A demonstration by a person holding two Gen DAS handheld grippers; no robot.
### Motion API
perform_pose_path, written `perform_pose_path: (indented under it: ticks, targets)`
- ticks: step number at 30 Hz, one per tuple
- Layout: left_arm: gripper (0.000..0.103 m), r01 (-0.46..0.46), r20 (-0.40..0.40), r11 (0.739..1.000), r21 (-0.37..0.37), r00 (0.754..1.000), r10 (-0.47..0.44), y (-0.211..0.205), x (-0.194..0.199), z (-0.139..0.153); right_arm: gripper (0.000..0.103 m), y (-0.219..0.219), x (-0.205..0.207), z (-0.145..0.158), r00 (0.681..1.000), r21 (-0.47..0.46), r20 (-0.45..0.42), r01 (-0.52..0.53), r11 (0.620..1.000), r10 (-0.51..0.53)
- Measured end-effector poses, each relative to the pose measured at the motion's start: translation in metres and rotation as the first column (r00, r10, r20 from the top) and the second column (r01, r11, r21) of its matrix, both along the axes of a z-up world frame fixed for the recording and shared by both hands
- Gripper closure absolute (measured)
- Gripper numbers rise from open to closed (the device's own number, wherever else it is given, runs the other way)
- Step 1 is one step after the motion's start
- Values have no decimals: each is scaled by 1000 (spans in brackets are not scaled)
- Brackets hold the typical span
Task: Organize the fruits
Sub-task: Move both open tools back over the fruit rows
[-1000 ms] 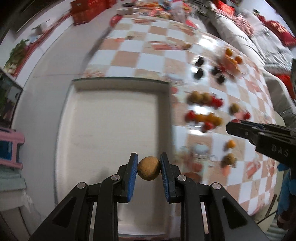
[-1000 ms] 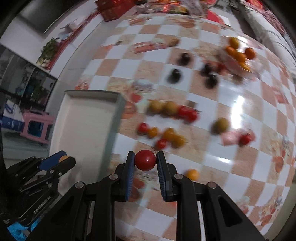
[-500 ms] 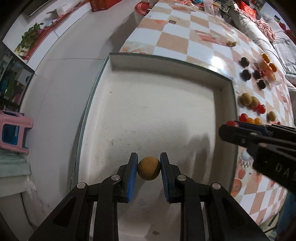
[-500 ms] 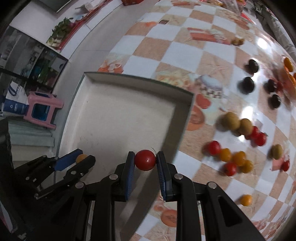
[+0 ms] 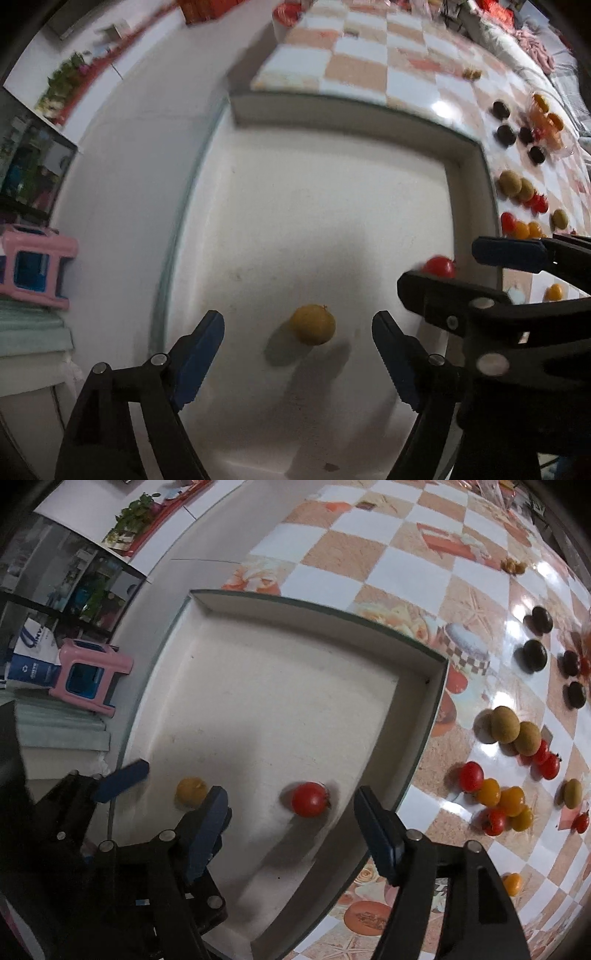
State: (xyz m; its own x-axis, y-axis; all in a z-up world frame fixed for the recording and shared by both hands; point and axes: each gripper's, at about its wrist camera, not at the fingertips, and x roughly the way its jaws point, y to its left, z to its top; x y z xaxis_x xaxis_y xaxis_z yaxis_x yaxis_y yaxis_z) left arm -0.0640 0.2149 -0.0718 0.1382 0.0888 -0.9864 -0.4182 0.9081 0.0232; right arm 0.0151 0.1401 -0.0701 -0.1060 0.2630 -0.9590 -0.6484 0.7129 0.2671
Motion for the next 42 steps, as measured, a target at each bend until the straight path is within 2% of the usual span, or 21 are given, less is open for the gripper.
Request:
perform_pose_path:
  ticks: [5,8,10,14,20,25,32,36,42]
  targets:
    - [20,17,-32,1000,-8,999,-17,-7,4,3,22,-1,1,13,1000,15,13,12,1000,-12]
    - [20,-4,-38,1000,-15,999,3,-10,7,7,14,-6,0,27,997,3,77,13,1000,-13]
    - [20,-11,-39,1000,-12,999,10,-16,8,11,11,-12,1,34,996,10,84,17,1000,-18]
    - [20,13,-45,1000,-19,999,-14,-32,1,19,10,-37,7,40,996,4,74,56,998,-56]
    - [20,84,-38,996,-8,996,-84,-66,3,32,10,-99,14,38,980,-25,73,185,983,-182]
    - [20,150,-4,989,-11,989,-150,-97,15,47,10,-172,17,29,950,-93,68,311,946,-306]
    - [20,286,31,958,-22,958,-285,-154,37,56,10,-274,9,8,873,-196,59,485,852,-483]
    - [20,345,11,937,-45,938,-345,-183,42,46,10,-302,4,2,847,-213,47,526,824,-529]
    - [20,349,-11,933,-88,936,-351,-212,50,28,10,-327,8,0,823,-187,72,565,803,-563]
